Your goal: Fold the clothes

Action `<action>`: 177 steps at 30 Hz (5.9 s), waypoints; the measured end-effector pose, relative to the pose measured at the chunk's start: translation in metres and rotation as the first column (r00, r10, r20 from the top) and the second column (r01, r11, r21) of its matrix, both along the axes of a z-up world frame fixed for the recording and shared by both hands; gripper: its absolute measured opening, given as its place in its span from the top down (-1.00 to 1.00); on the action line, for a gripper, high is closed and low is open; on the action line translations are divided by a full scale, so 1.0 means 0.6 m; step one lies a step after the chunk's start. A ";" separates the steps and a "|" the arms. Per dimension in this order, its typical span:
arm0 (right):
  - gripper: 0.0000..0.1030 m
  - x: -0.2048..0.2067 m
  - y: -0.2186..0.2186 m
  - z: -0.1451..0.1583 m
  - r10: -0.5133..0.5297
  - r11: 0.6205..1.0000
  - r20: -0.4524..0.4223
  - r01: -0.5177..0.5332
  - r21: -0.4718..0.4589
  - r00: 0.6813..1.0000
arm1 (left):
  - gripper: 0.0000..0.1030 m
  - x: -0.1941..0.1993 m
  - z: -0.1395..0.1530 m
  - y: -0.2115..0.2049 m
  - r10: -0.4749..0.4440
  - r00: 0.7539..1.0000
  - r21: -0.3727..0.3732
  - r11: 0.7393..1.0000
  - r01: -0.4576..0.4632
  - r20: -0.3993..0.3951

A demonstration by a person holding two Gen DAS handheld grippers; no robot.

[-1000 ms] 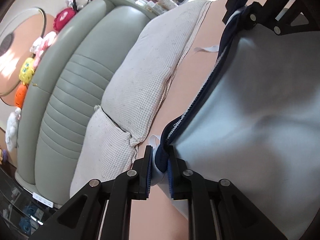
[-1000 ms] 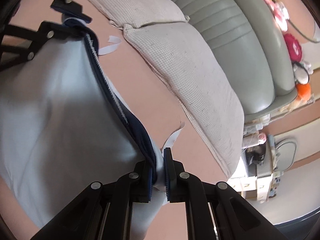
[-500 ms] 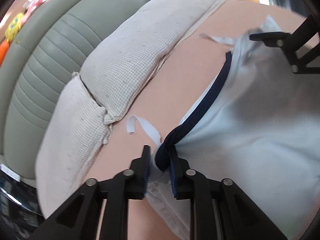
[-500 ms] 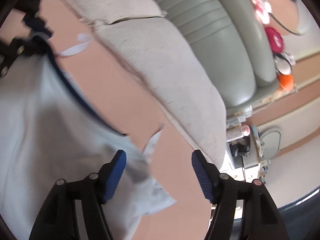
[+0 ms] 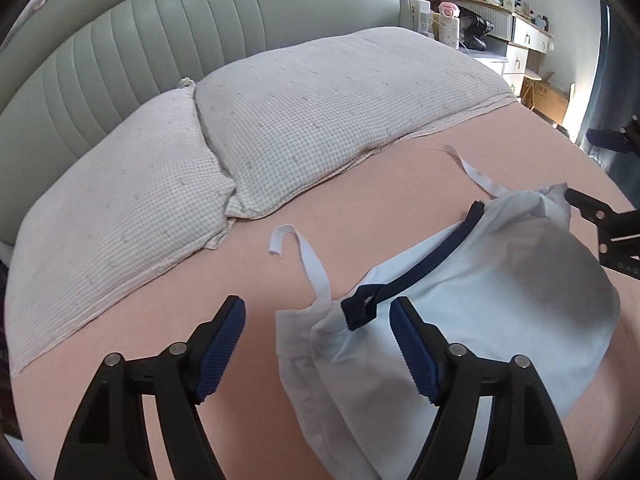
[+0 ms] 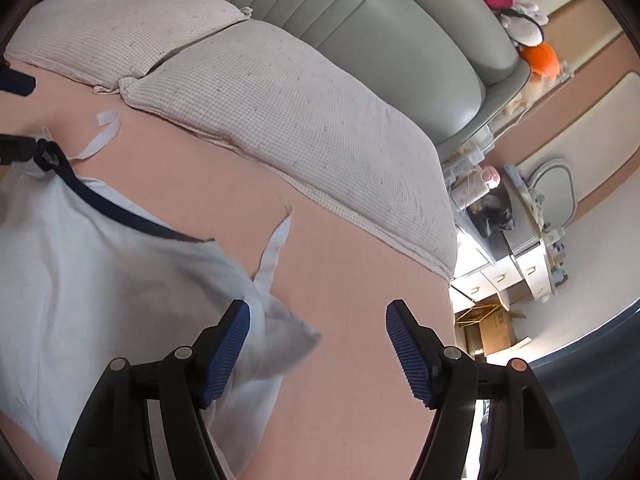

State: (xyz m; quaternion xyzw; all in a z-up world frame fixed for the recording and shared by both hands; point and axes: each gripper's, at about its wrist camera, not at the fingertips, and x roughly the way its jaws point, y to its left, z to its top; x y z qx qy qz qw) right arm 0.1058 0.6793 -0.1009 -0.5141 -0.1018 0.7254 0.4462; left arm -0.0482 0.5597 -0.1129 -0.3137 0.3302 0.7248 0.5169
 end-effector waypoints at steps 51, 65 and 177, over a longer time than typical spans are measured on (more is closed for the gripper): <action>-0.48 0.254 -0.168 -0.072 -0.341 0.864 -0.374 0.131 -0.485 0.863 | -0.47 0.314 -0.078 -0.173 -0.397 0.739 -0.311 0.913 0.262 -0.544; -0.49 0.347 -0.086 -0.145 -0.687 0.538 -0.552 -0.179 -0.824 0.473 | -0.47 0.415 -0.119 -0.082 -0.483 0.689 -0.362 0.873 0.328 -0.540; 0.68 0.092 -0.141 0.034 -0.322 0.763 -0.436 -0.042 -0.645 0.841 | 0.68 0.217 -0.014 -0.099 -0.021 0.996 0.223 0.974 0.040 -0.087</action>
